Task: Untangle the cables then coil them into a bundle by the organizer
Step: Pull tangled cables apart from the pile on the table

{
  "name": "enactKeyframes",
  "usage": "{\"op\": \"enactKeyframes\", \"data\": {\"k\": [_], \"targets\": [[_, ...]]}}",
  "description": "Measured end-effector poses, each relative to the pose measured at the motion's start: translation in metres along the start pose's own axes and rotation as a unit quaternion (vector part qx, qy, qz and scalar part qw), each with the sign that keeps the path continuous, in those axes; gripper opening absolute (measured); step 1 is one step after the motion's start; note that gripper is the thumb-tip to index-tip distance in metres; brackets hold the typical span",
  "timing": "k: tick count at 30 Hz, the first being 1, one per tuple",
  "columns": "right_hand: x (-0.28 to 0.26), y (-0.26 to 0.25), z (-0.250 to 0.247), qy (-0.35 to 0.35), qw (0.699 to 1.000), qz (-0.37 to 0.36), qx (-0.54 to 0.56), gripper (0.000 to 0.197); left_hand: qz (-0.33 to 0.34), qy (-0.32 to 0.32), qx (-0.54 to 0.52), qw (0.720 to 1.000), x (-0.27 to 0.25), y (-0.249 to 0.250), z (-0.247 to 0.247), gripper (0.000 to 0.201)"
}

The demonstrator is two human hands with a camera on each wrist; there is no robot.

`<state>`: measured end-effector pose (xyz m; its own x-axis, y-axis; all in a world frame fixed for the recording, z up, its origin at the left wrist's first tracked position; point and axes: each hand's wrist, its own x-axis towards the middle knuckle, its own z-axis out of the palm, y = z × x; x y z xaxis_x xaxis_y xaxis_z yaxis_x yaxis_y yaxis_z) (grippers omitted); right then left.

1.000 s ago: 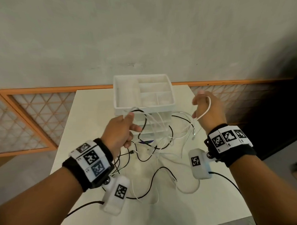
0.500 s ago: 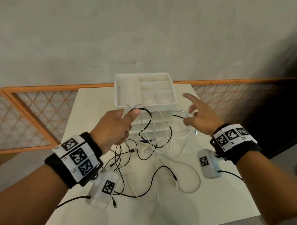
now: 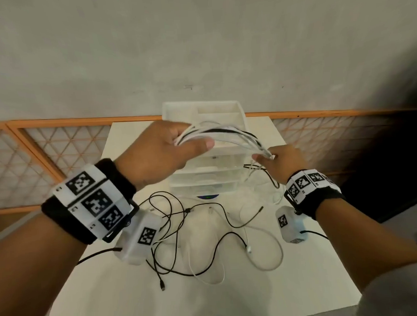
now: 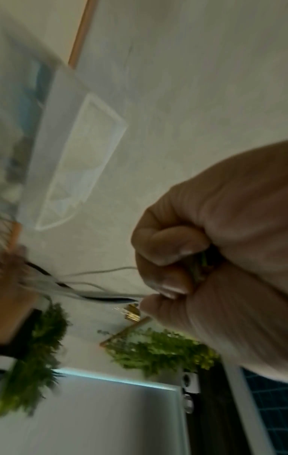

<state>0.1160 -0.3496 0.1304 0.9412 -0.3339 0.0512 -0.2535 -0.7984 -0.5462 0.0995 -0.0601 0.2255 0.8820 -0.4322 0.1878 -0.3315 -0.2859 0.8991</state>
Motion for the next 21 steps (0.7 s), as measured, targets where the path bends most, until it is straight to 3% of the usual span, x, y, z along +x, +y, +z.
{"op": "enactKeyframes", "data": {"k": [3,5,7,9,13,16,19,21], "targets": [[0.008,-0.002,-0.009,0.084,0.991,-0.03,0.098,0.025,-0.092,0.0,0.166,0.982,0.0,-0.034,0.002,0.055],[0.01,-0.002,-0.016,0.143,0.981,-0.05,0.124,0.008,-0.175,-0.005,0.226,0.958,-0.002,-0.055,0.002,0.061],[0.016,0.012,-0.013,0.178,0.98,-0.07,0.06,0.015,-0.229,-0.021,0.245,0.942,-0.007,-0.069,0.003,0.056],[0.017,0.033,-0.001,0.15,0.988,-0.043,-0.021,0.015,-0.254,-0.042,0.214,0.942,-0.012,-0.079,0.006,0.052],[0.003,0.055,0.025,0.044,0.999,-0.003,0.007,0.016,-0.255,-0.057,0.247,0.933,-0.015,-0.094,0.01,0.057],[0.007,0.04,0.017,0.073,0.997,0.01,0.029,0.017,-0.236,-0.025,0.293,0.926,-0.011,-0.098,0.01,0.06],[0.022,0.021,-0.005,0.059,0.998,0.034,0.0,0.012,-0.198,0.053,0.274,0.94,-0.005,-0.094,0.009,0.06],[0.033,0.015,-0.007,0.026,0.998,0.062,-0.013,0.009,-0.183,0.141,0.198,0.953,0.002,-0.094,0.01,0.059]]}}
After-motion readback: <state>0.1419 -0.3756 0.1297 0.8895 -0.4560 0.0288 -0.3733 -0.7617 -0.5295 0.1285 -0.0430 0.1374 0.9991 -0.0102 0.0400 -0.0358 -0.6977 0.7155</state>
